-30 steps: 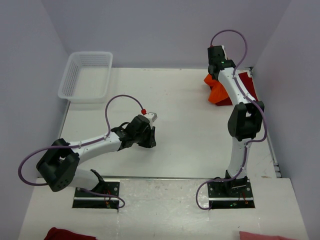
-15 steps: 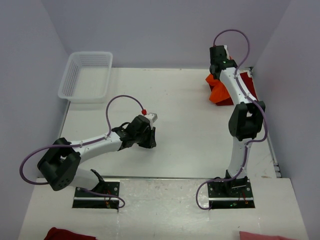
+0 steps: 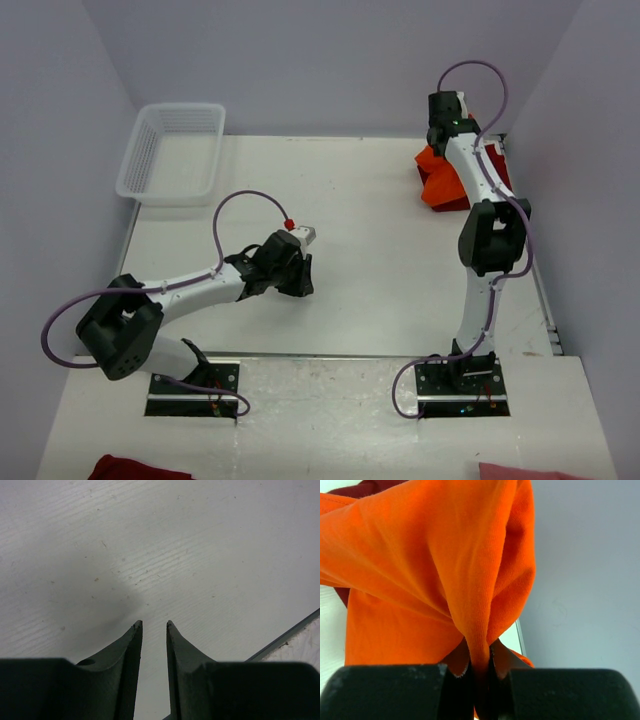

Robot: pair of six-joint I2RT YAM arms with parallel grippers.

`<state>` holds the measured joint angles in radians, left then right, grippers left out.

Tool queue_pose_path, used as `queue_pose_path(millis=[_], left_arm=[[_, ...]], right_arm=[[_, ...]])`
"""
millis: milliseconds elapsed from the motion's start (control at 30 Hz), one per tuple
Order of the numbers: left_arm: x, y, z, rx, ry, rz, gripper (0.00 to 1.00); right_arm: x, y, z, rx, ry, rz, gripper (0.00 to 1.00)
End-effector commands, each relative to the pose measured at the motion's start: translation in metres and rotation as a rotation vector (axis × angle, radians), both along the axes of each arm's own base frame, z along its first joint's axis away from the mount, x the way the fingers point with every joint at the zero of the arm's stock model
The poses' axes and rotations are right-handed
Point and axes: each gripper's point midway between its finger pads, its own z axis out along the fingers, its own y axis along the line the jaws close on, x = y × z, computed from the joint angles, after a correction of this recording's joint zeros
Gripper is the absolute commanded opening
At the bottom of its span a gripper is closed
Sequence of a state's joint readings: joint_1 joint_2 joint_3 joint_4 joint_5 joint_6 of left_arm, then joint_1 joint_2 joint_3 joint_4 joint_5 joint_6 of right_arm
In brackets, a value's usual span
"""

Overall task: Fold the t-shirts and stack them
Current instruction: Put the neatly folded tshirt into the corner of the board with the right arm

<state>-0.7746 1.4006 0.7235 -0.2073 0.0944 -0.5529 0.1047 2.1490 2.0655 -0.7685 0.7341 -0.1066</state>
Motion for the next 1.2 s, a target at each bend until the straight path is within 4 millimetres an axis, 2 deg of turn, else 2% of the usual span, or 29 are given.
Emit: queue_pose_path(millis=[0,333,367,433,467,733,867,900,933,1167], left_arm=[[0.004,-0.007,0.005,-0.020,-0.031,-0.038,0.27],[0.002,-0.008,0.005,-0.028,-0.030,-0.043,0.28],[0.001,-0.007,0.004,-0.025,-0.027,-0.043,0.28],[0.000,-0.008,0.004,-0.032,-0.024,-0.045,0.28],[0.000,-0.008,0.004,-0.032,-0.023,-0.044,0.28],[-0.002,-0.010,0.001,-0.038,-0.006,-0.053,0.28],[-0.004,-0.009,-0.006,-0.029,0.008,-0.054,0.28],[-0.004,-0.009,-0.007,-0.027,0.015,-0.056,0.28],[-0.005,-0.009,-0.009,-0.026,0.019,-0.054,0.28],[-0.007,-0.010,-0.011,-0.029,0.028,-0.060,0.28]], right_arm=[[0.005,-0.007,0.021,-0.019,-0.063,-0.034,0.00],[0.012,-0.027,0.010,-0.051,-0.041,-0.071,0.00],[0.015,-0.030,0.002,-0.062,-0.020,-0.075,0.00],[0.018,-0.038,-0.001,-0.076,-0.011,-0.089,0.00],[0.019,-0.041,-0.010,-0.085,0.012,-0.093,0.00],[0.026,-0.066,-0.034,-0.117,0.064,-0.135,0.00],[0.032,-0.070,-0.045,-0.152,0.095,-0.132,0.00],[0.036,-0.074,-0.046,-0.158,0.088,-0.144,0.00],[0.034,-0.089,-0.048,-0.157,0.089,-0.168,0.00],[0.040,-0.098,-0.070,-0.165,0.119,-0.164,0.00]])
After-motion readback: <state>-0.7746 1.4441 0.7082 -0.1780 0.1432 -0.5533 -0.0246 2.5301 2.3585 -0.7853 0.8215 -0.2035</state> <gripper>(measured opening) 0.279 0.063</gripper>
